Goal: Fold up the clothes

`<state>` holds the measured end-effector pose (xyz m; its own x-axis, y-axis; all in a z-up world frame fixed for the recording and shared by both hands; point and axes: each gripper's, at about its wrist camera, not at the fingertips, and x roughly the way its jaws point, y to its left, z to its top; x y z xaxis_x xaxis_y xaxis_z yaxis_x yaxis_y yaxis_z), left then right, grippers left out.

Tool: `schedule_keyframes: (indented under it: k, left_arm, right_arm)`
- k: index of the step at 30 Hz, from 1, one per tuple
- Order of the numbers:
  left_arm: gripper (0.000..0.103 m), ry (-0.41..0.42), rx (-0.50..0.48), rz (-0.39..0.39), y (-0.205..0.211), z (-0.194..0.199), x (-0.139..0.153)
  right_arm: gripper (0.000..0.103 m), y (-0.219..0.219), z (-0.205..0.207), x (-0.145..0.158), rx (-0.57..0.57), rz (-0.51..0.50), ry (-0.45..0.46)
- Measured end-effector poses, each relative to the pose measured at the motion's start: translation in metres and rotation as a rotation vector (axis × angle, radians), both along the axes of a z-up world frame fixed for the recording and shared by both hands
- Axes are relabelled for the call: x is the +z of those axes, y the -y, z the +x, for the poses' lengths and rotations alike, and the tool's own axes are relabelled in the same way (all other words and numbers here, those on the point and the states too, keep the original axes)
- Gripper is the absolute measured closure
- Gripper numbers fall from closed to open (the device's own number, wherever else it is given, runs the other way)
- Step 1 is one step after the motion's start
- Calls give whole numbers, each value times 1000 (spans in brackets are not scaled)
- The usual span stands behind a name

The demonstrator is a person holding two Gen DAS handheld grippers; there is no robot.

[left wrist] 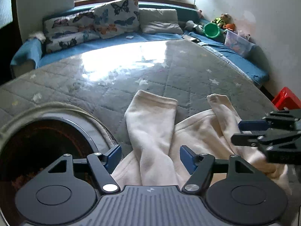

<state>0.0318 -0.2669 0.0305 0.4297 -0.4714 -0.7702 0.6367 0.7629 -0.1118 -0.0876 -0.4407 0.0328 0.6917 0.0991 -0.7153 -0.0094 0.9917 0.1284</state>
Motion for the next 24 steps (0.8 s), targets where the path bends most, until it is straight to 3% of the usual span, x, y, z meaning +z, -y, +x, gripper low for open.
schedule_keyframes:
  k: [2,3,5,6,8,17,24]
  left_arm:
    - [55,-8,0,2,0,2,-4]
    - [59,-14,-3,0,-1,3,-6]
    - [77,-31,-12,-19,-4,4,-8]
    - [80,-31,-14,-26,-6,3,-9]
    - [90,-27,-9,-51,-13,1,-6]
    - [92,7,33,-167,-59,-9,27]
    - [92,56,97,-215,-112,-39,51]
  right_arm:
    - [68,-1,2,-5,-6,-8,-10]
    - [74,0,1,-6,-11,-19,-13]
    - [85,0,-1,-8,-13,-29,-13]
    - [91,1,-3,-8,-12,-36,-9]
    - [94,4,-9,-3,-24,-47,14]
    - [97,36,-47,15,-139,-107,79]
    - [97,63,-91,12,-245,-144,35]
